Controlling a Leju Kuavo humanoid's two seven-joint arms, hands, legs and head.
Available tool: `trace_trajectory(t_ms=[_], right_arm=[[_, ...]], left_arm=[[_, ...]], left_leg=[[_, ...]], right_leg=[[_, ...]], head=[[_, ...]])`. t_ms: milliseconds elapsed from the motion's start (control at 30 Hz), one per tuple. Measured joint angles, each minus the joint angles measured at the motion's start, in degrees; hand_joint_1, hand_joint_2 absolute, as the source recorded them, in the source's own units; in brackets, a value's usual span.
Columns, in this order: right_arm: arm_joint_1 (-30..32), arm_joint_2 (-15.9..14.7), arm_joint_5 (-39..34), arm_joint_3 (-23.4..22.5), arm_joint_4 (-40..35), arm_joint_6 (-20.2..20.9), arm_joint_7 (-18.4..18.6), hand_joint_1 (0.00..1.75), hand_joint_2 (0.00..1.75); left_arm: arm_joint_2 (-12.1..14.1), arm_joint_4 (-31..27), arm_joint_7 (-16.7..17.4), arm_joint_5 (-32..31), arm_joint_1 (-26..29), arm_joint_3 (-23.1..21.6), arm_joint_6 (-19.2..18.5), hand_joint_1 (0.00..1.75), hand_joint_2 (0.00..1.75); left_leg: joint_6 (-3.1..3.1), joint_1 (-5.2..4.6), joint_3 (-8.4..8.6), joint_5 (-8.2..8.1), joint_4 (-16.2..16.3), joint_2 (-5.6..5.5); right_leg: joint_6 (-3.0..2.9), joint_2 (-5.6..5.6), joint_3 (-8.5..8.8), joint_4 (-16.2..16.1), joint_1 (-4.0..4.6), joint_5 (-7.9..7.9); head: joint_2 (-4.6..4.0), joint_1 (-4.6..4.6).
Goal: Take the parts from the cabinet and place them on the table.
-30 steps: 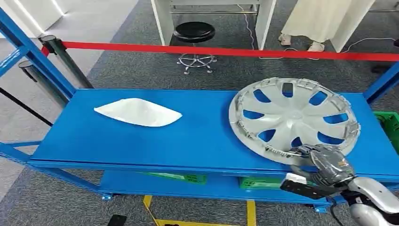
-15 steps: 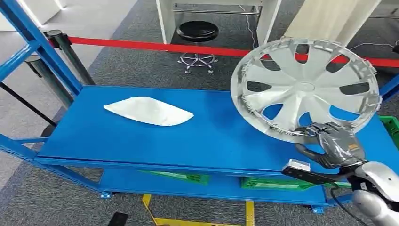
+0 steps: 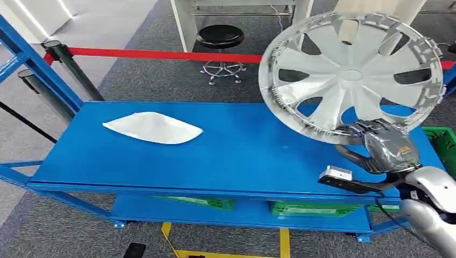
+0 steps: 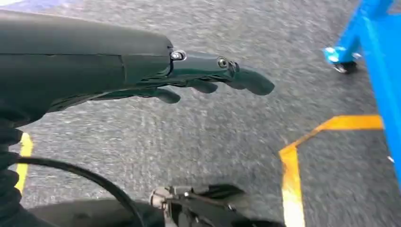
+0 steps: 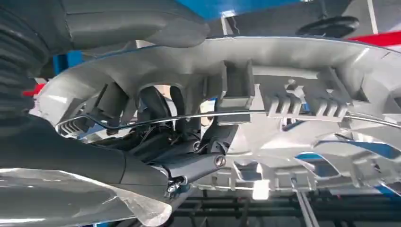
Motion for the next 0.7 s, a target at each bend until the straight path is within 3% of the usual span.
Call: trace_trajectory(t_ms=[33,100,133,367,400,433,467,500,533,567,633,667,700], right_arm=[[-0.5,0.0,0.0,0.3,0.0,0.0,0.3,1.75,1.75],[-1.3,0.1,0.0,0.8,-0.4,0.0,0.7,1.75,1.75],[-1.5,0.1,0.0,1.0,-0.4,0.0,0.8,1.75,1.75],[-1.9,0.2,0.0,1.6,-0.5,0.0,0.9,1.75,1.75],[-1.9,0.2,0.0,1.7,-0.6,0.0,0.9,1.75,1.75],[-2.3,0.2,-0.4,2.0,-0.6,0.1,0.9,1.75,1.75],[-2.3,0.2,-0.9,2.1,-0.6,0.2,0.7,1.75,1.75],[-2.3,0.2,-1.6,2.2,-0.6,0.2,0.4,1.75,1.75],[-2.3,0.2,-2.3,2.4,-0.6,0.3,0.0,1.75,1.75],[-2.3,0.2,-3.0,2.6,-0.6,0.4,-0.4,1.75,1.75],[-2.3,0.2,-4.1,2.8,-0.6,0.4,-1.1,1.75,1.75],[-2.4,0.2,-4.4,2.8,-0.7,0.4,-1.3,1.75,1.75],[-2.4,0.2,-4.5,2.9,-0.7,0.4,-1.5,1.75,1.75]], left_arm=[[0.0,-0.1,0.3,0.0,0.0,0.0,0.5,0.00,1.75],[-0.2,-0.2,0.5,0.0,-0.1,0.0,0.9,0.00,1.75],[-0.1,-0.3,0.6,0.0,-0.1,0.0,0.9,0.00,1.75],[-0.3,-0.3,0.9,0.0,-0.1,0.0,1.0,0.00,1.75],[-0.4,-0.4,0.9,0.1,-0.2,0.0,1.1,0.00,1.75],[-0.6,-0.6,1.0,0.1,-0.3,0.0,1.3,0.00,1.75],[-0.7,-0.6,1.1,0.1,-0.2,0.0,1.5,0.00,1.75],[-0.7,-0.6,1.2,0.1,-0.2,0.0,1.8,0.00,1.75],[-0.7,-0.6,1.2,0.1,-0.1,0.0,2.0,0.00,1.75],[-0.7,-0.6,1.2,0.2,-0.1,0.0,2.1,0.00,1.75],[-0.8,-0.6,1.2,0.3,-0.2,0.0,2.5,0.00,1.75],[-0.8,-0.6,1.2,0.5,-0.2,0.0,2.6,0.00,1.75],[-0.8,-0.6,1.2,0.5,-0.2,0.0,2.8,0.00,1.75]], left_leg=[[0.42,-0.06,1.27,2.12,-3.0,-0.01],[2.06,-0.64,5.99,7.34,-13.5,-0.08],[2.89,-0.90,7.09,6.89,-15.5,-0.08],[2.78,-1.15,6.89,7.18,-16.4,-0.02],[2.62,-0.50,7.46,8.52,-18.5,0.09],[3.08,-0.35,6.88,9.20,-18.7,0.09],[3.10,-0.36,6.67,9.32,-18.7,0.10],[3.08,-0.37,6.42,9.53,-18.6,0.10],[2.99,-0.35,6.25,9.68,-18.6,0.10],[2.92,-0.31,6.07,9.81,-18.5,0.10],[2.61,-0.19,5.69,10.00,-18.1,0.08],[2.40,-0.31,5.35,10.08,-17.7,0.04],[2.04,-0.56,4.84,10.25,-17.4,-0.04]], right_leg=[[-0.01,0.05,0.00,0.0,0.14,0.01],[-0.01,0.04,0.15,0.0,0.45,0.01],[0.05,-0.02,0.05,-0.1,0.46,0.02],[0.68,-0.20,-0.31,-0.2,0.36,0.42],[1.41,-0.23,-0.87,-0.1,0.51,-0.39],[1.85,-0.22,-4.03,8.4,0.45,-6.41],[2.12,-0.19,-5.59,12.7,0.41,-8.43],[2.35,-0.21,-6.47,15.6,0.40,-9.21],[2.51,-0.23,-5.94,15.5,0.36,-8.41],[2.67,-0.25,-4.13,12.8,0.20,-6.54],[2.93,-0.37,1.87,3.0,-0.15,-2.59],[3.03,-0.50,3.93,-1.0,-0.25,-3.41],[2.41,-0.15,4.74,-1.2,0.14,-2.76]], head=[[0.00,-0.02],[0.00,0.00],[0.00,0.13],[0.00,0.05],[0.00,0.13],[0.00,0.37],[0.00,0.31],[0.00,0.30],[0.00,0.35],[0.00,0.31],[0.00,0.33],[0.00,0.37],[0.00,0.42]])
